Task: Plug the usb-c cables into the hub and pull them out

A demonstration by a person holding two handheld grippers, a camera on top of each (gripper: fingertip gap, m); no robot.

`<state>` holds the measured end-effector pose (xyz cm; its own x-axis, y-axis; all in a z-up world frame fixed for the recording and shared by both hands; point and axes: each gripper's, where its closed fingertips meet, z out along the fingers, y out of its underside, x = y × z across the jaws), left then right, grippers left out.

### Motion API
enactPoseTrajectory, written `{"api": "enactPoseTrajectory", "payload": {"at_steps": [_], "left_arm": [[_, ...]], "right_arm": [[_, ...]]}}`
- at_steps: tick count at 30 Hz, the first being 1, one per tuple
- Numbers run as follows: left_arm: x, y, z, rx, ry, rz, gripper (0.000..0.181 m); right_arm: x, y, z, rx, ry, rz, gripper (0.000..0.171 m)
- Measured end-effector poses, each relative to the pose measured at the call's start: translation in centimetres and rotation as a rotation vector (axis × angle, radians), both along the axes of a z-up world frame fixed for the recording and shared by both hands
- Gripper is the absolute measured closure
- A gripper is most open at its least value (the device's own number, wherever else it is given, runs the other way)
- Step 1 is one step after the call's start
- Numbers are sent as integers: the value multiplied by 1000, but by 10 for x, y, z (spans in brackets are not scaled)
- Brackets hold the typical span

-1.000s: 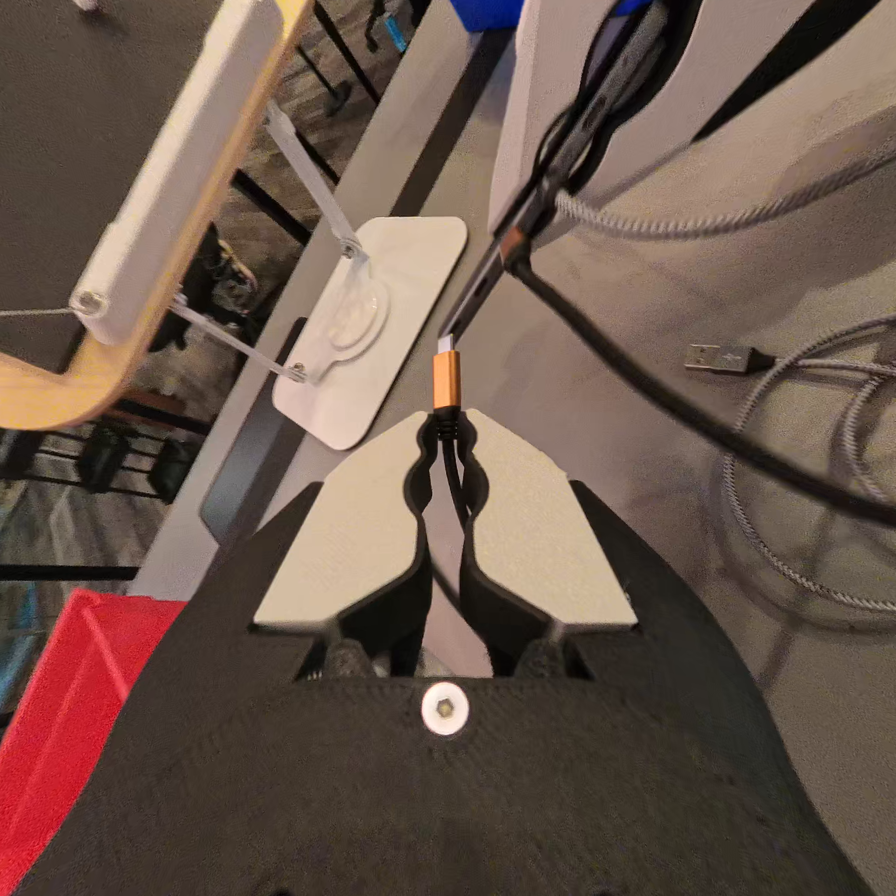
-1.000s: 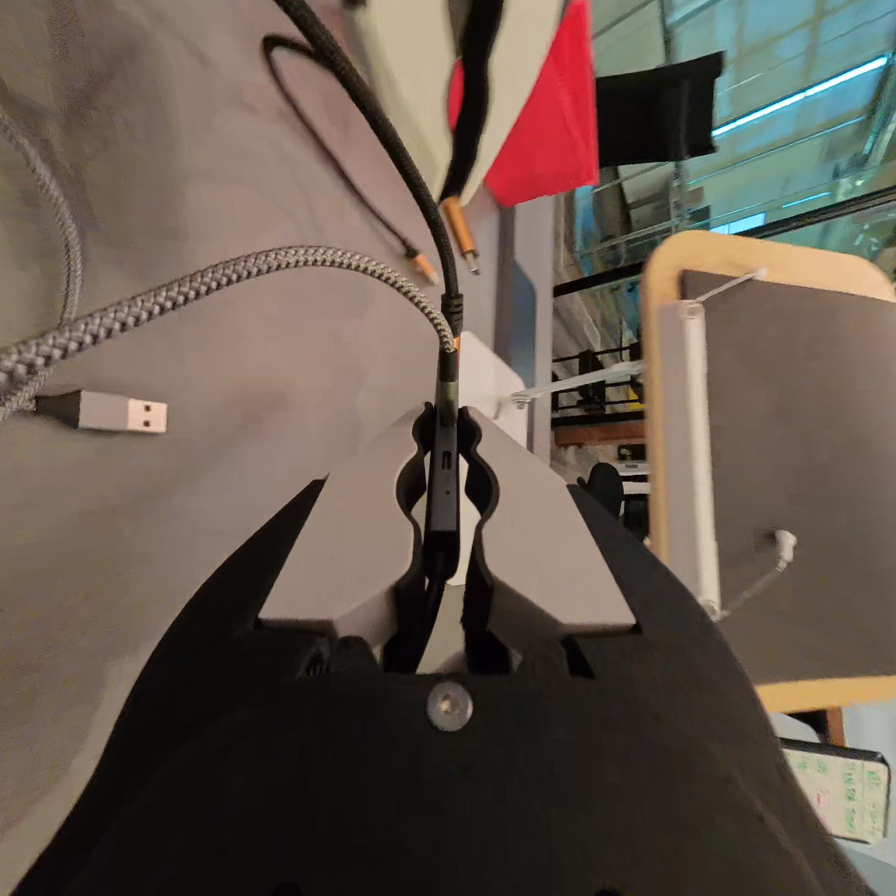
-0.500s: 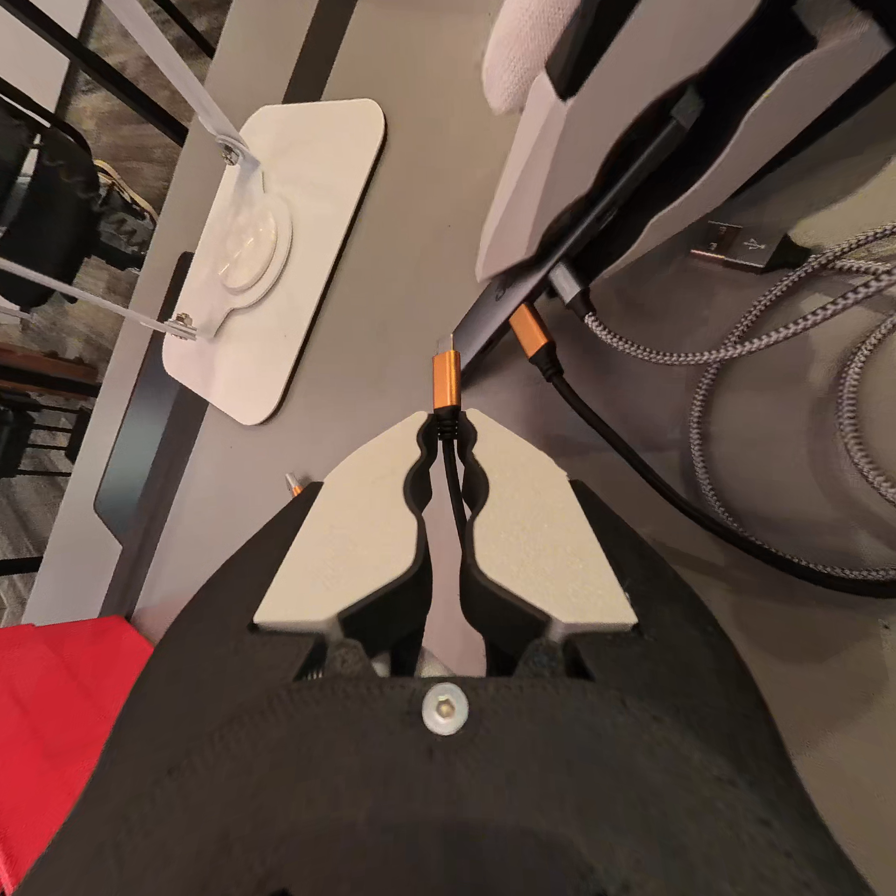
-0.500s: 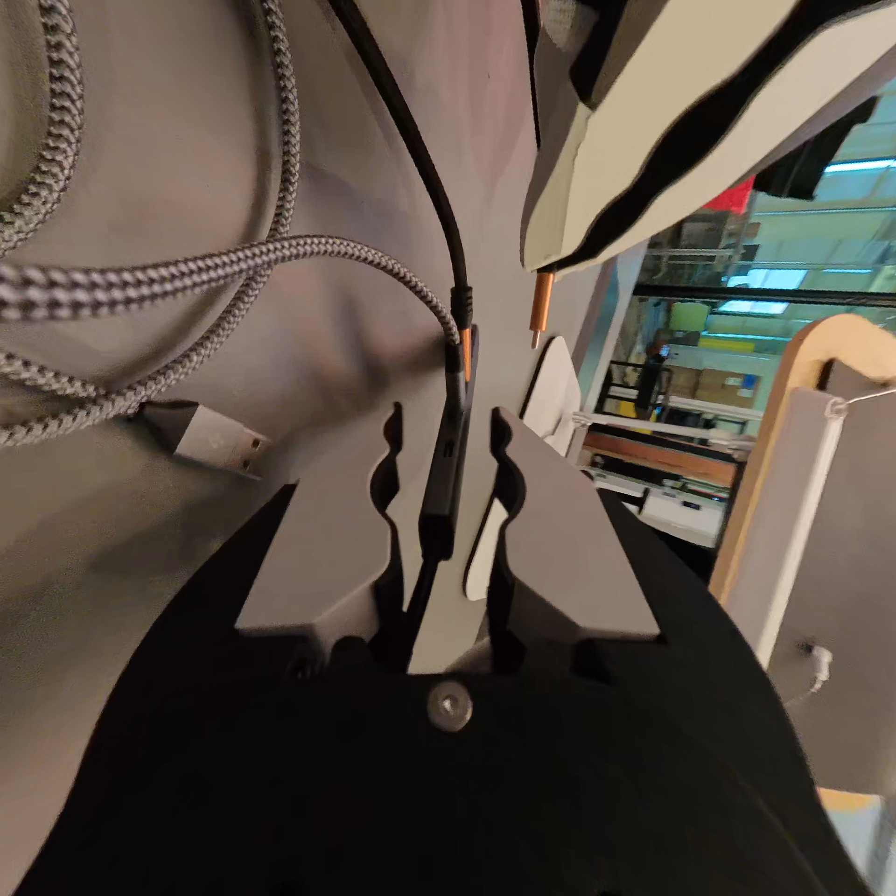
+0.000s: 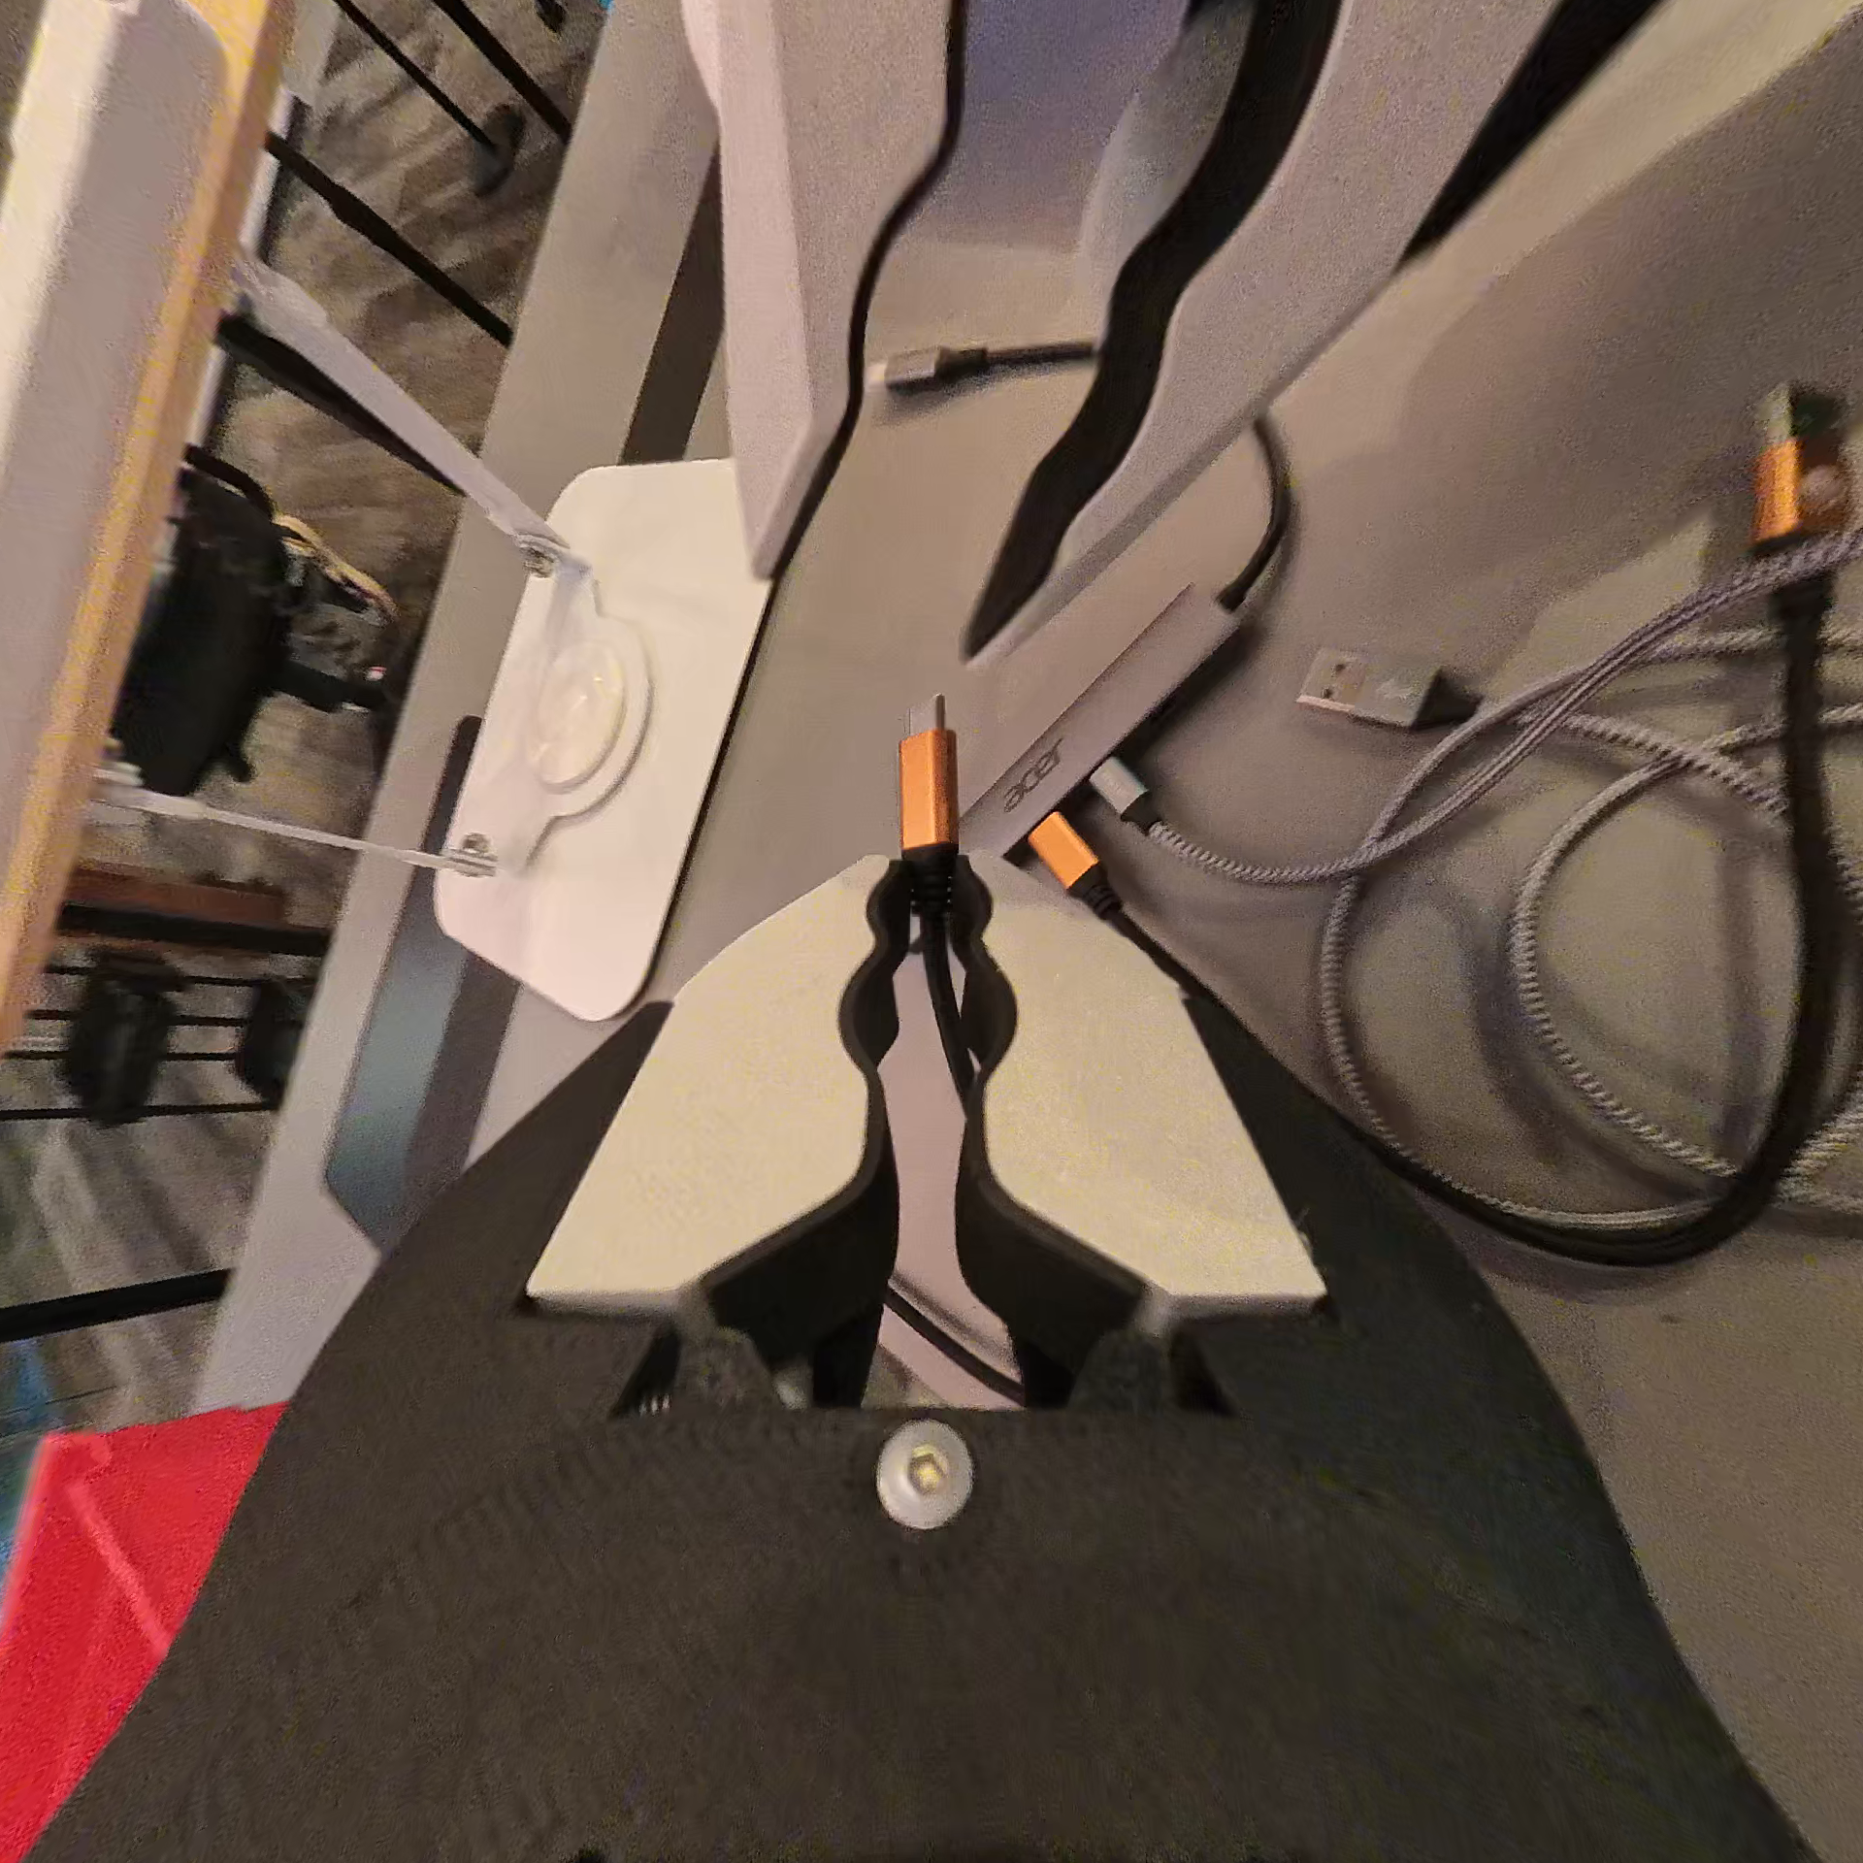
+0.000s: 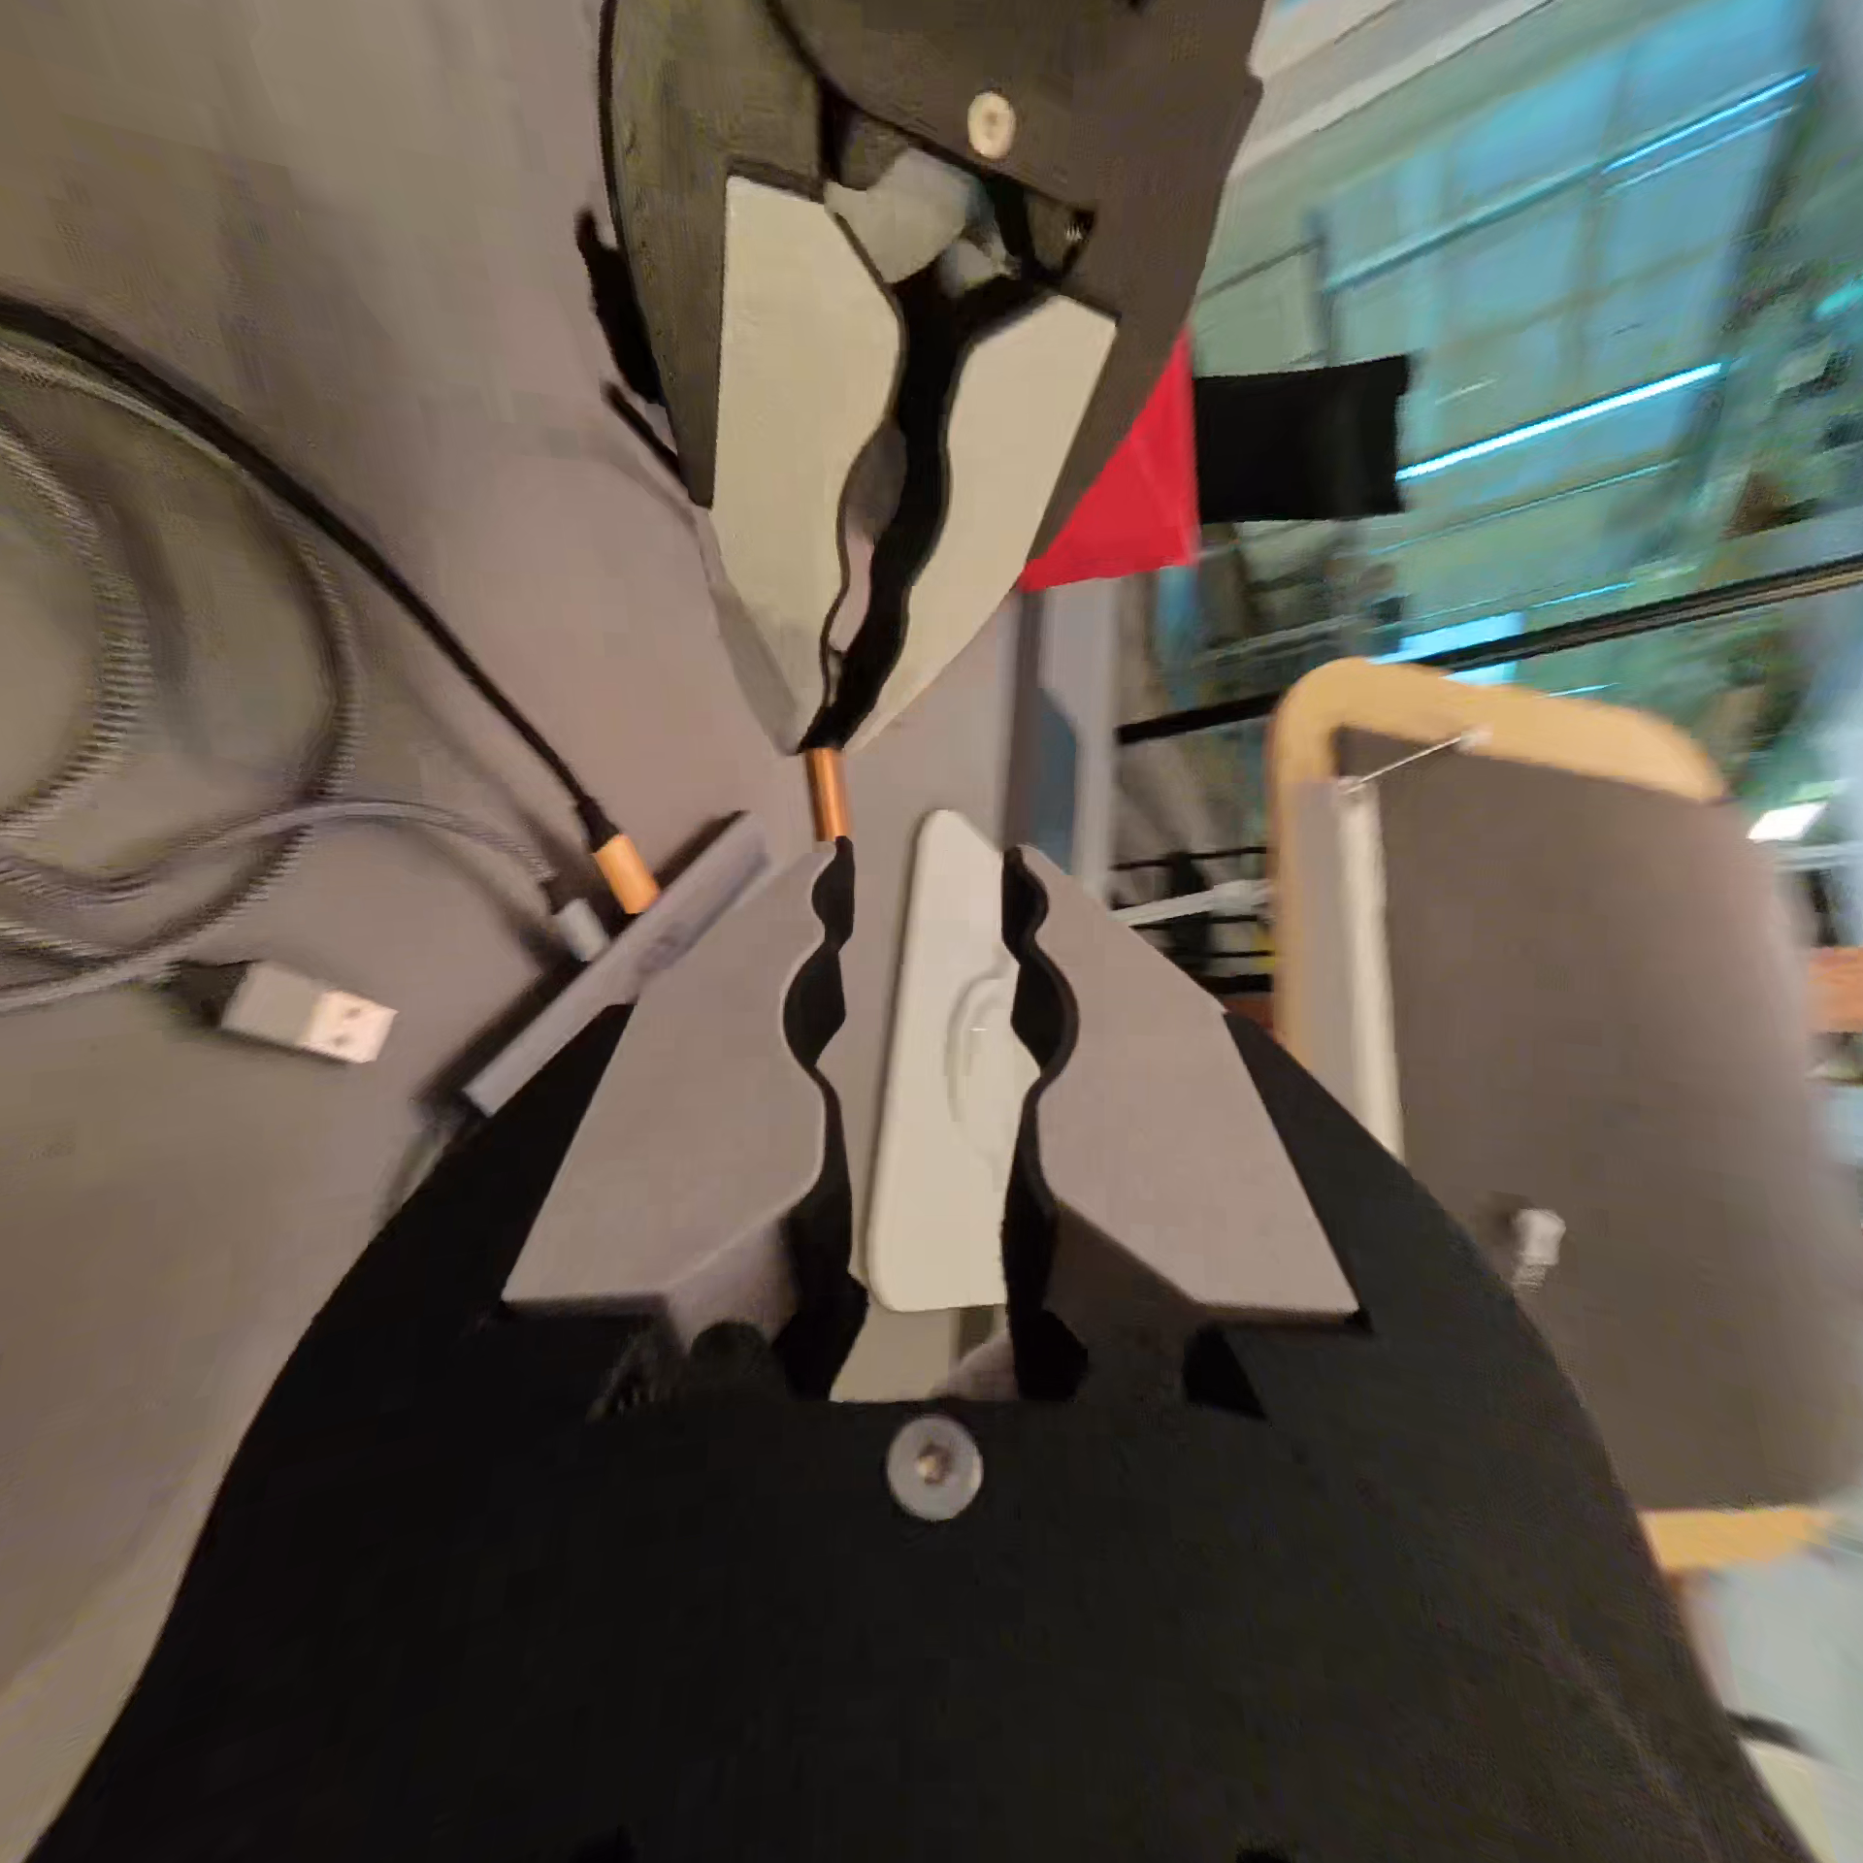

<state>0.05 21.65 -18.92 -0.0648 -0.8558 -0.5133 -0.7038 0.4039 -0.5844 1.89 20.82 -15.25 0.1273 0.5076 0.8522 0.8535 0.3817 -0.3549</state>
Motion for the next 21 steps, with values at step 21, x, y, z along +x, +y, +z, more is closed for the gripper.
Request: {"api": "enactPoseTrajectory", "payload": {"at_steps": [21], "left_arm": [[-25, 65, 137, -429, -360, -75, 144]], "right_arm": [[-23, -22, 84, 315, 213, 40, 169]]}}
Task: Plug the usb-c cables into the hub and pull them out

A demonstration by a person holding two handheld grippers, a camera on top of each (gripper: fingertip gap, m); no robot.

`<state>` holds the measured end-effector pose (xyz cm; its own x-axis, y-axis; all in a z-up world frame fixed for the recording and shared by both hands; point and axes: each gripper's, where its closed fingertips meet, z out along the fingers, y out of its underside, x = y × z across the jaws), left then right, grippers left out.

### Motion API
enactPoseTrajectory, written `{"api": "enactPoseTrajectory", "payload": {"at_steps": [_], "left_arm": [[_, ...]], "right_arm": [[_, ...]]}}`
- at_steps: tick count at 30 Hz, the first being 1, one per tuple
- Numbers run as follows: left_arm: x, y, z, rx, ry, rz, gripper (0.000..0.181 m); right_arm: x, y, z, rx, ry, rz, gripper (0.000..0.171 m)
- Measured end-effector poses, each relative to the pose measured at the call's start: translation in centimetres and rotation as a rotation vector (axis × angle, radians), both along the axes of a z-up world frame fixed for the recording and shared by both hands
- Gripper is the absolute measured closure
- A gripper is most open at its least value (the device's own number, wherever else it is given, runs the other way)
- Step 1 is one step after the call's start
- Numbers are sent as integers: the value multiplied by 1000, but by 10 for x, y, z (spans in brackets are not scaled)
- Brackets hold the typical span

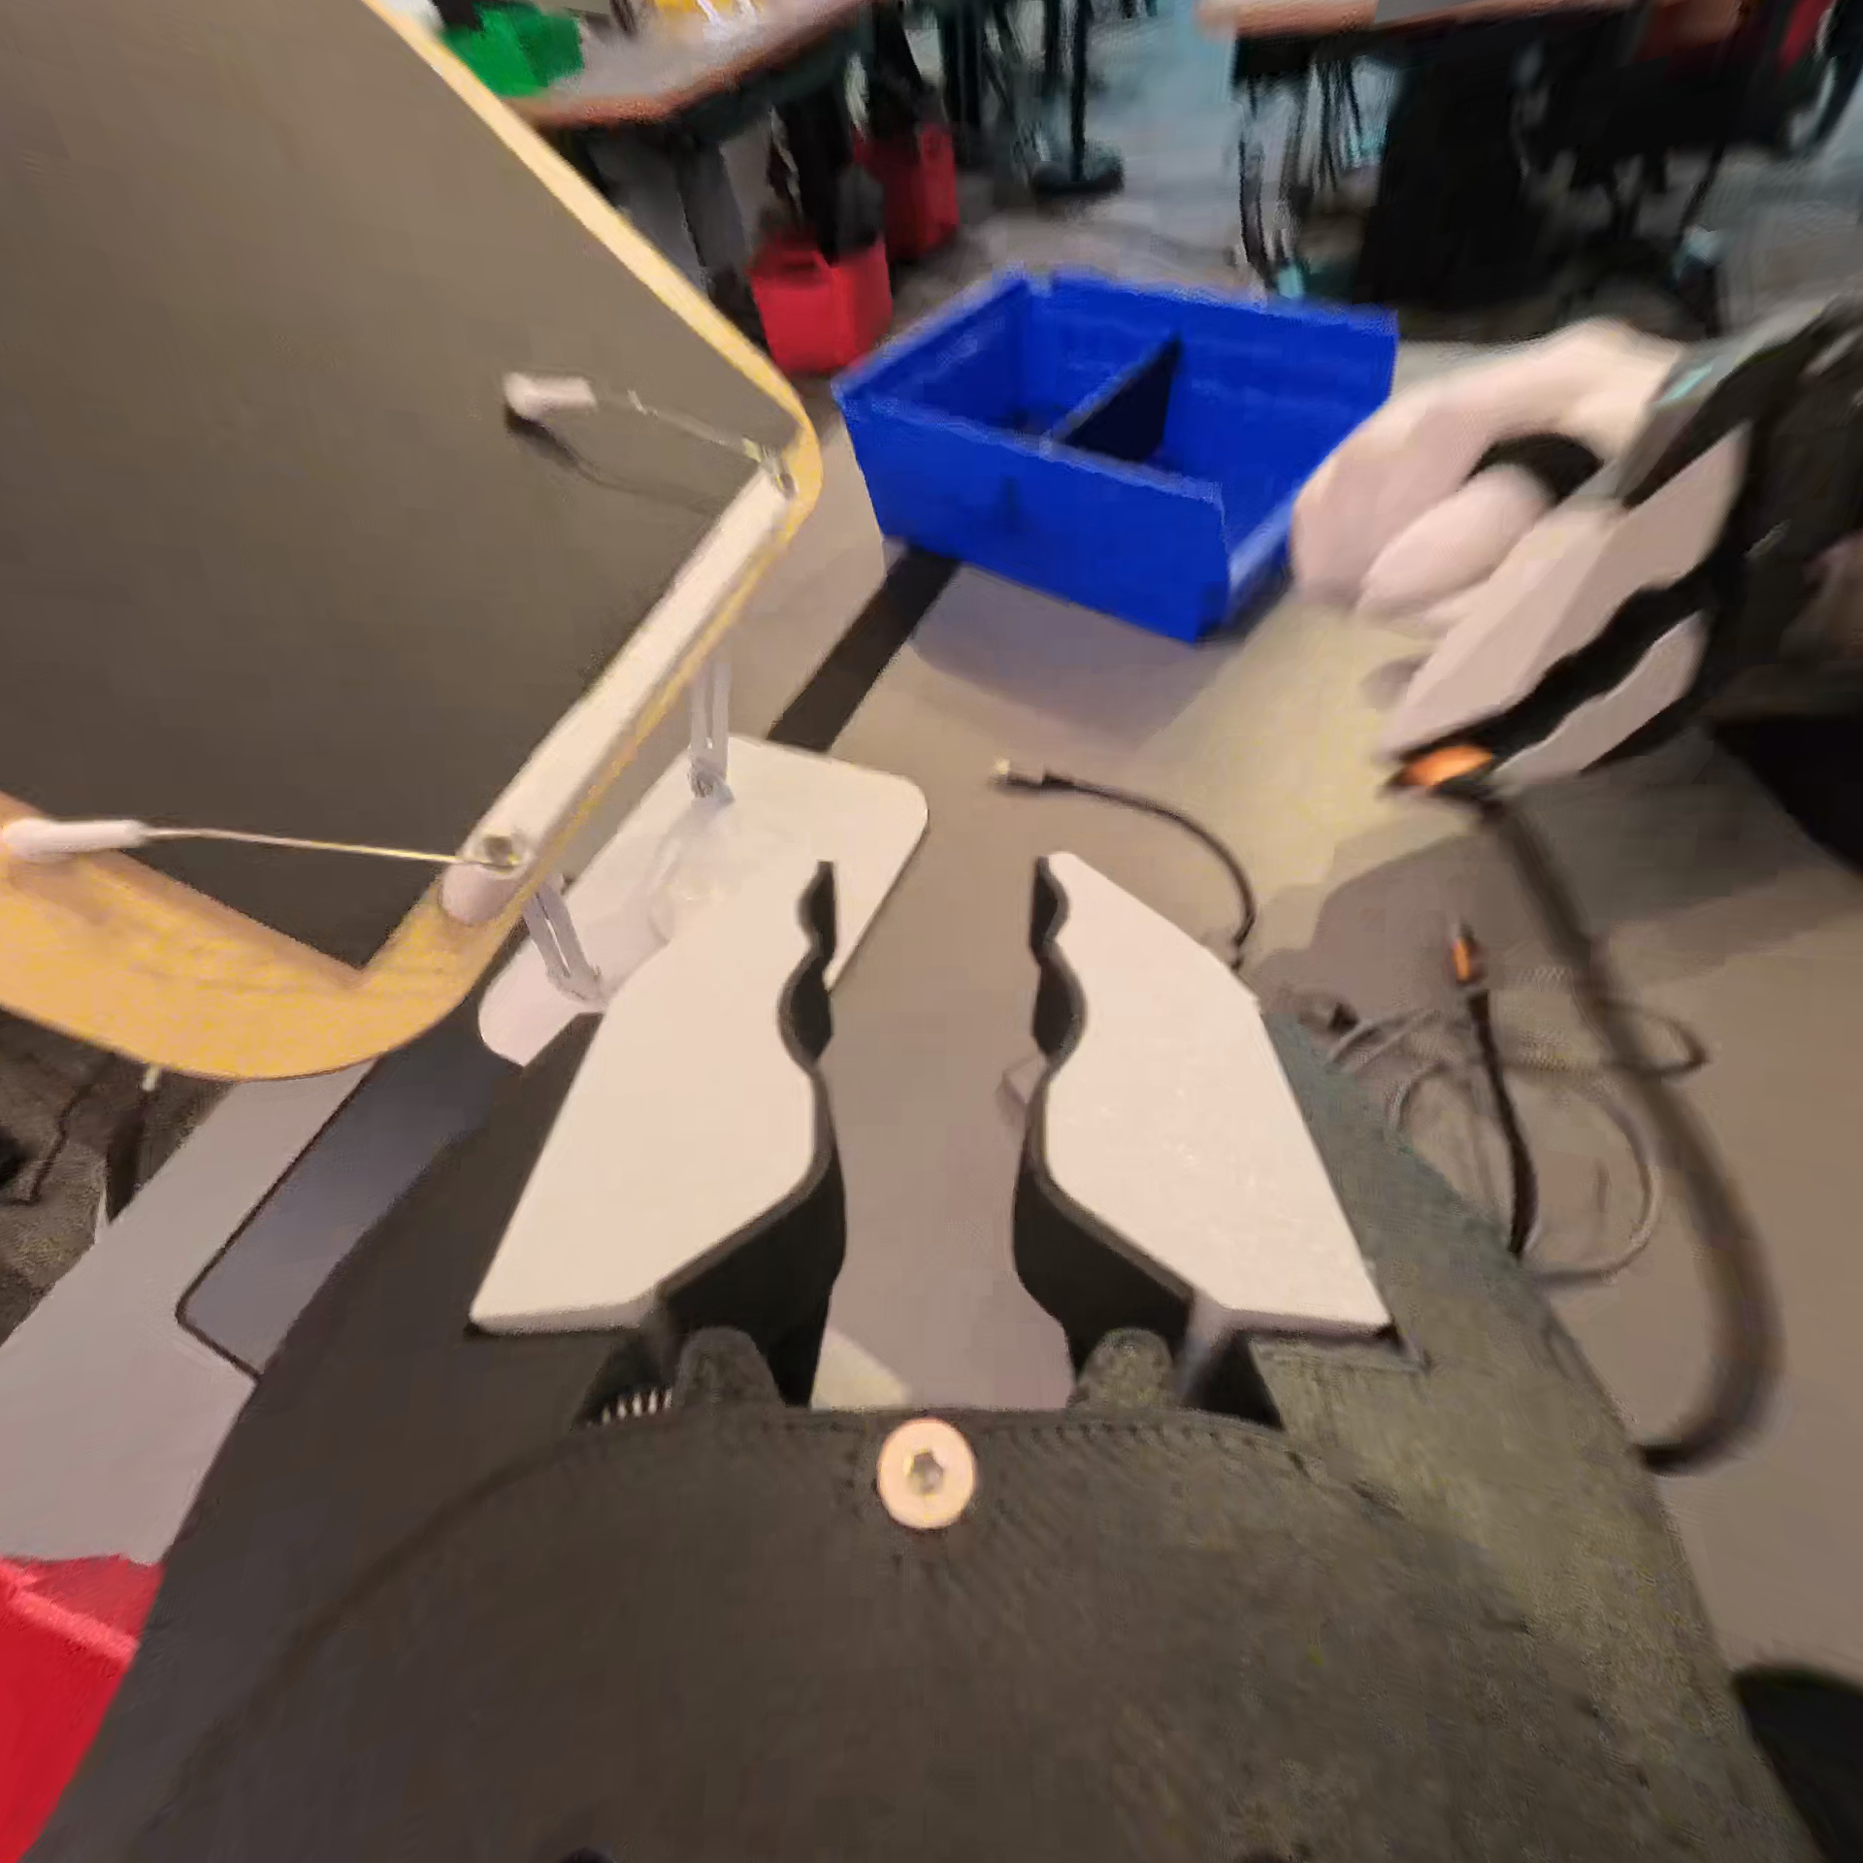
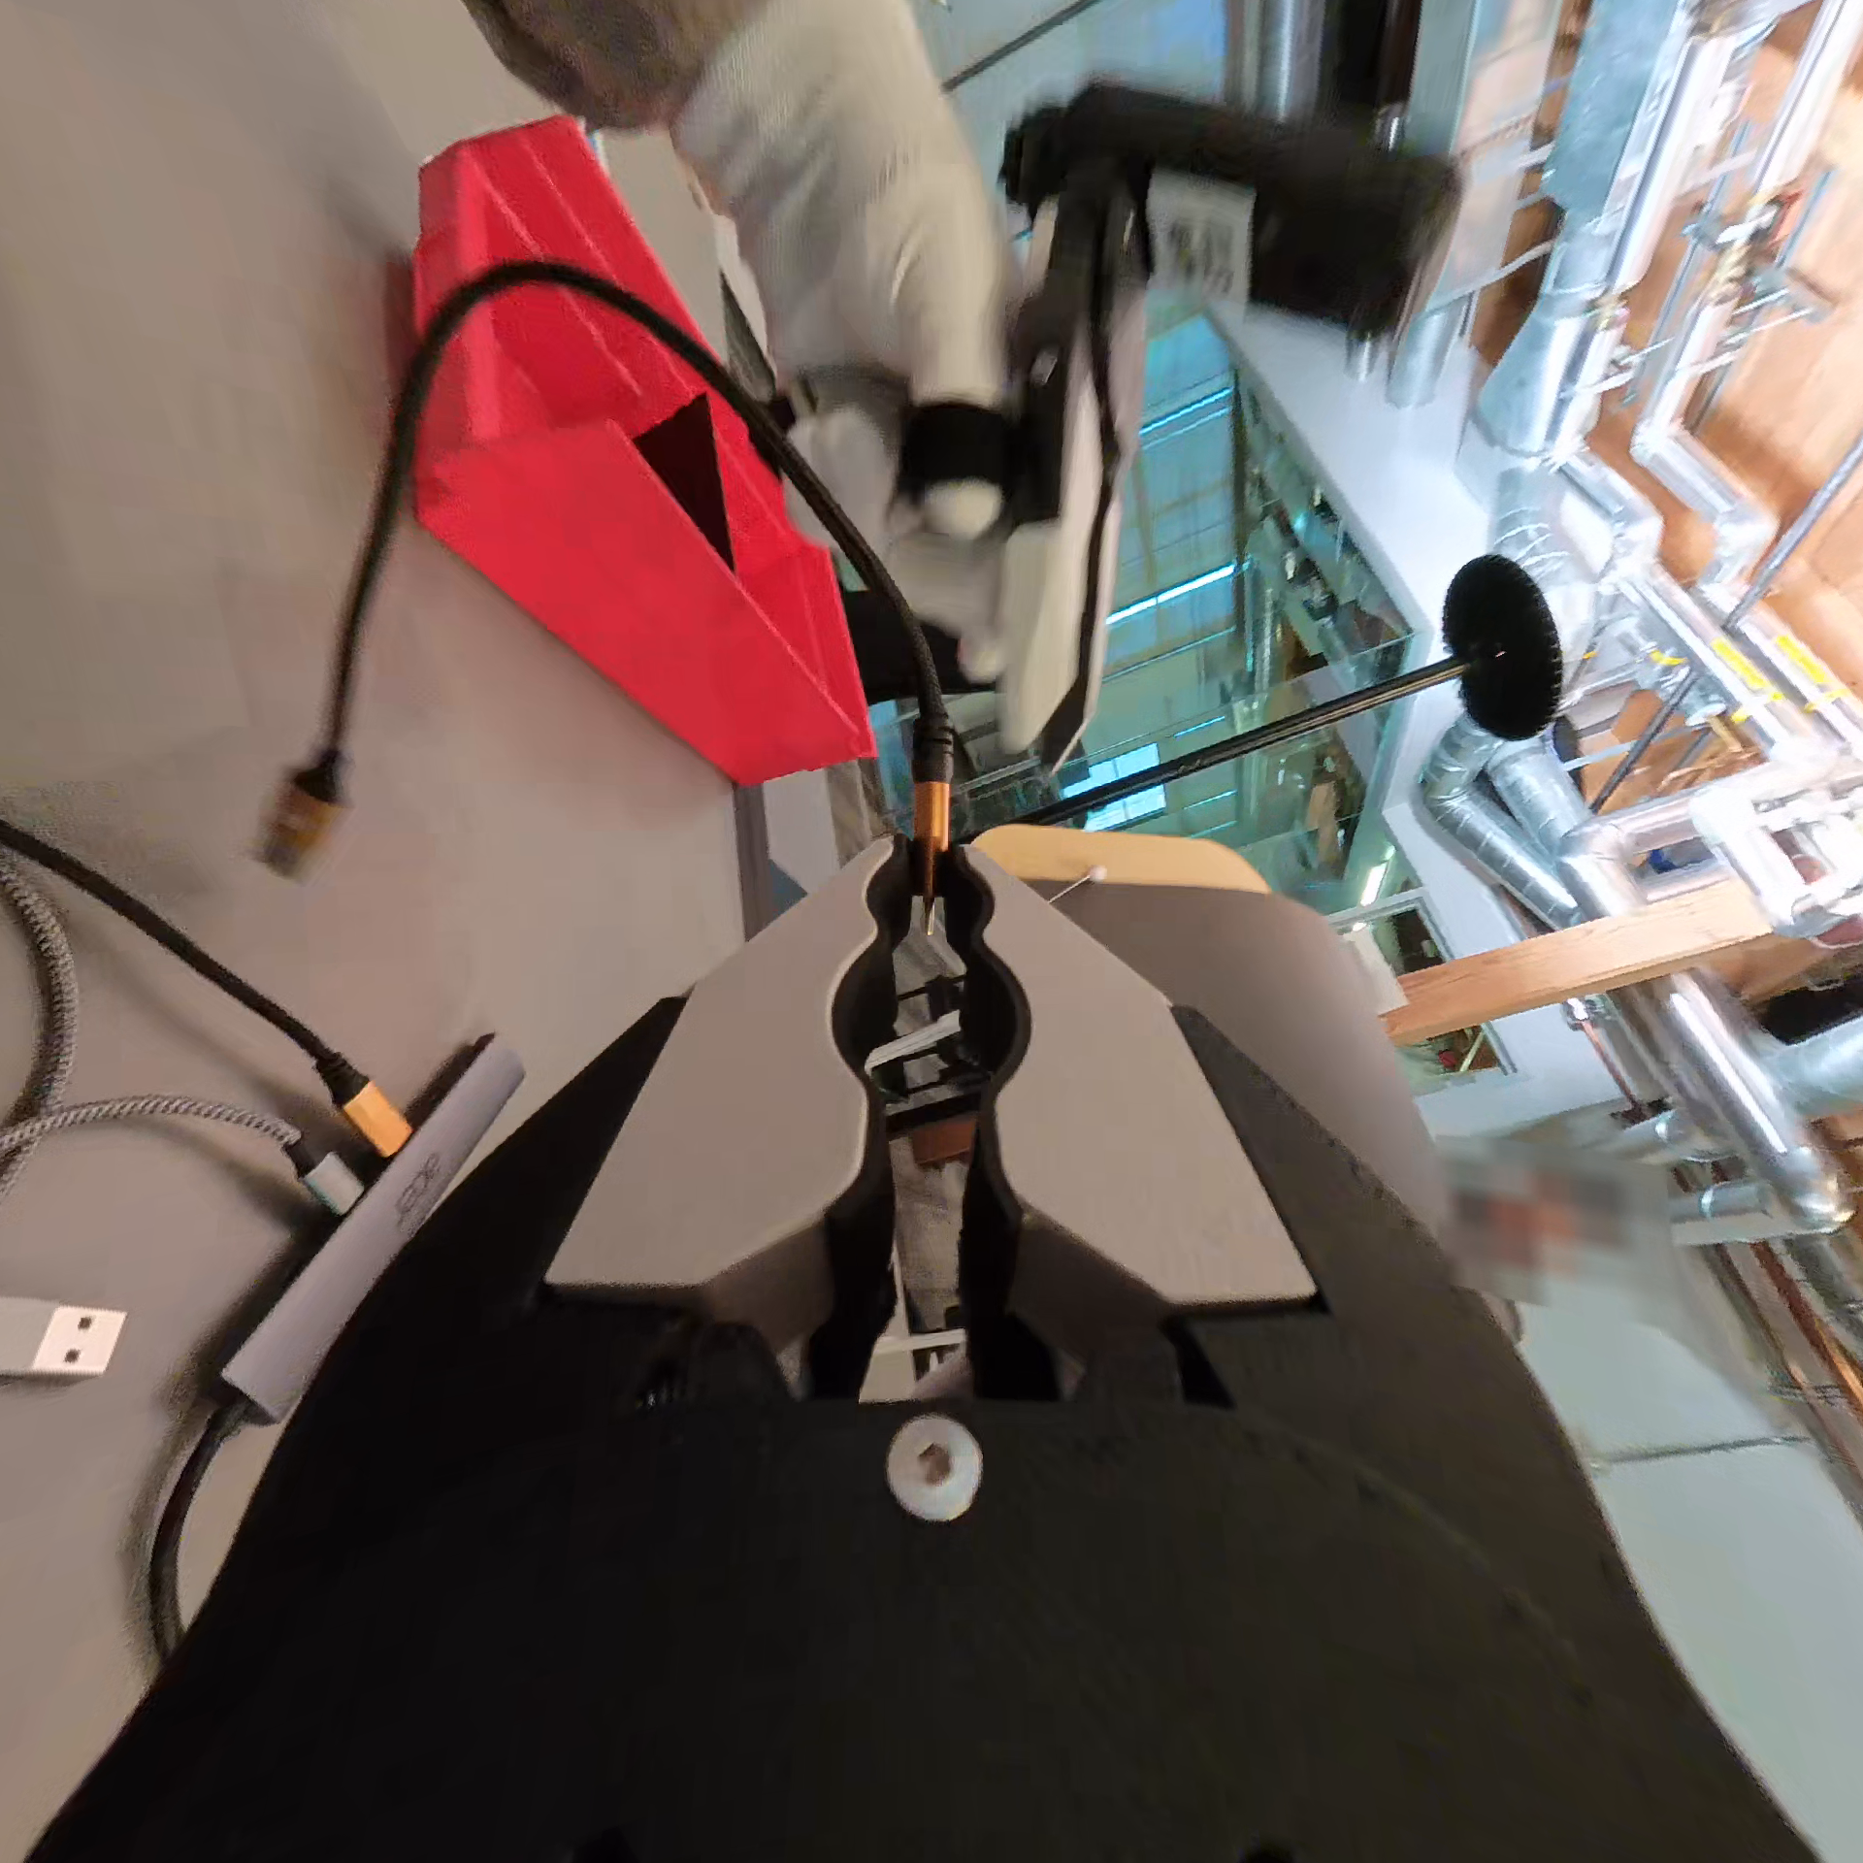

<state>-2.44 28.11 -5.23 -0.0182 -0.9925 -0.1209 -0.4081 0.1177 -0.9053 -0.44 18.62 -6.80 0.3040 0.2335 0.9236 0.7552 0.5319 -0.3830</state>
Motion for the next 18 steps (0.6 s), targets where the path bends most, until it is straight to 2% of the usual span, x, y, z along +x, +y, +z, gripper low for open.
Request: {"api": "enactPoseTrajectory", "payload": {"at_steps": [2, 4, 6, 9, 10, 12, 16, 18], "left_arm": [[10, 2, -27, 13, 117, -49, 127], [22, -35, -36, -80, 99, -194, 109], [31, -66, -35, -115, 34, -258, 92], [44, -88, -23, -195, -121, -253, 90], [48, -88, -19, -210, -169, -226, 91], [55, -89, -12, -236, -245, -182, 105], [66, -85, -24, -190, -225, -94, 129], [66, -83, -25, -229, -239, -84, 141]], "right_arm": [[0, -2, 11, 27, 22, -19, 168], [9, 5, 13, 34, 34, -70, 168], [21, 13, 13, 37, 38, -123, 168], [29, 21, 8, 45, -4, -189, 168], [30, 23, 5, 50, -36, -202, 168], [34, 26, 2, 79, -99, -244, 168], [35, 27, 1, 127, -177, -288, 168], [36, 28, 3, 143, -190, -308, 168]]}}
